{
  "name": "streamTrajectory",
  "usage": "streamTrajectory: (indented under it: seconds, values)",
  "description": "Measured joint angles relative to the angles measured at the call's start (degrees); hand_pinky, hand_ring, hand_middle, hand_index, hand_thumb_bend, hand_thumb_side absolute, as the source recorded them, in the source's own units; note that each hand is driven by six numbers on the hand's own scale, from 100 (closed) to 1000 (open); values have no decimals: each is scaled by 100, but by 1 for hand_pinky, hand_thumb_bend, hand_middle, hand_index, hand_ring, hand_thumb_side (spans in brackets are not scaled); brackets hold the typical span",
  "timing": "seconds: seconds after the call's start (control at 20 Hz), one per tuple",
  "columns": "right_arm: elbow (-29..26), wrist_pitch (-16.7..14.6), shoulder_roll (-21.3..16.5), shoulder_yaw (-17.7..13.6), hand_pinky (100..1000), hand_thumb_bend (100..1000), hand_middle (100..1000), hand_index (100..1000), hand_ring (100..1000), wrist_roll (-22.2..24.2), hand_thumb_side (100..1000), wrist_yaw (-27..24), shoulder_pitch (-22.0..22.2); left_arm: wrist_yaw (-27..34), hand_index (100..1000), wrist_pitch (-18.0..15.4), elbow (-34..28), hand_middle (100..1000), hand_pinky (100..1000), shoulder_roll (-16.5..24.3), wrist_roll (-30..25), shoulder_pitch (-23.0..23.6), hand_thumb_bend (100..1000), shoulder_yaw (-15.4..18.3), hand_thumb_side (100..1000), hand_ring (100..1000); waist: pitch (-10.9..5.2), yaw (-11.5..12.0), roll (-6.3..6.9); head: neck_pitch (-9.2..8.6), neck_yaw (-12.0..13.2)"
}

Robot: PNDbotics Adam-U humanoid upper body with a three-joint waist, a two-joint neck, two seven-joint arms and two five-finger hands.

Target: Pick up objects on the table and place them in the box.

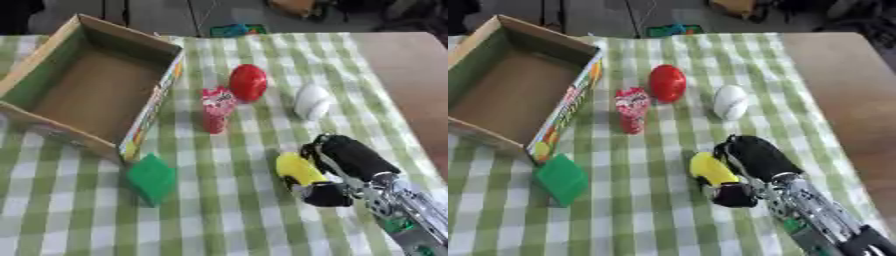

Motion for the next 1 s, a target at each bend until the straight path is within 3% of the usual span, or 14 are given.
streamTrajectory:
  seconds: [0.3, 0.55, 0.6, 0.65, 1.0]
  values:
    - [-281, 15, -135, -5, 749, 100, 251, 445, 655, 15, 338, -6, -10, -5, 770, 0, 0, 736, 770, 0, 5, -3, 100, 12, 1000, 736, 0, -1, -31, 1, -10]
    - [-588, 92, -285, -40, 748, 100, 248, 441, 648, 103, 333, -73, -80, -13, 770, 3, 0, 736, 770, 0, 7, -8, 100, 12, 1000, 736, -2, -3, -66, 2, -9]
    - [-640, 110, -312, -42, 747, 100, 247, 438, 645, 124, 477, -91, -88, -13, 770, 4, 0, 736, 770, 0, 9, -8, 100, 12, 1000, 735, -2, -3, -65, 2, -9]
    - [-679, 117, -335, -49, 747, 100, 245, 437, 644, 137, 336, -108, -104, -13, 770, 7, 0, 736, 770, 0, 12, -8, 100, 12, 1000, 735, -3, -3, -65, 2, -9]
    - [-778, -6, -552, -71, 745, 100, 242, 432, 635, 92, 354, -255, -387, -14, 769, 21, 0, 736, 770, 2, 25, -8, 100, 12, 1000, 734, -38, -8, -98, 2, -9]
